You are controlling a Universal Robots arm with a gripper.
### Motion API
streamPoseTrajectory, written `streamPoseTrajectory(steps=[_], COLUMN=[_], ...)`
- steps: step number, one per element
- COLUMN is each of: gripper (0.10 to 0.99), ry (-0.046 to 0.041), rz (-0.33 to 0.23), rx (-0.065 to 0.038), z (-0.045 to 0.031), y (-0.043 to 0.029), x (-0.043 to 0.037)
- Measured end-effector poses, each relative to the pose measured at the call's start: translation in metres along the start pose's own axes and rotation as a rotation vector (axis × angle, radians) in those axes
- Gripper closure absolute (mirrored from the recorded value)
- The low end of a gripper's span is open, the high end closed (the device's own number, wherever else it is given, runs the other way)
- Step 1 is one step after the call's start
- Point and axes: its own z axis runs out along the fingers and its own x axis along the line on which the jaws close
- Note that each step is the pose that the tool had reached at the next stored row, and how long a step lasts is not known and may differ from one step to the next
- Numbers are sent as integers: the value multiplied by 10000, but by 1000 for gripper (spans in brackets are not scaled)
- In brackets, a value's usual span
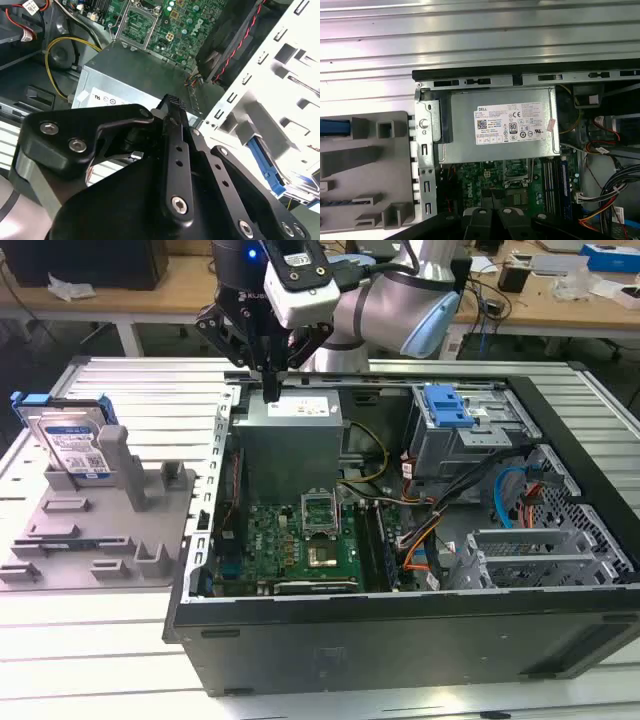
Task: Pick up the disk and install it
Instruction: 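Reach for the disk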
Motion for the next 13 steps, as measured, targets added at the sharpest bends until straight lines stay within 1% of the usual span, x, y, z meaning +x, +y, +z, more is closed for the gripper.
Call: streamPoseTrajectory(steps=[13], gripper=[980], ry=[0], rz=[-1], rx=[0], z=[0], y=[0], x=[0])
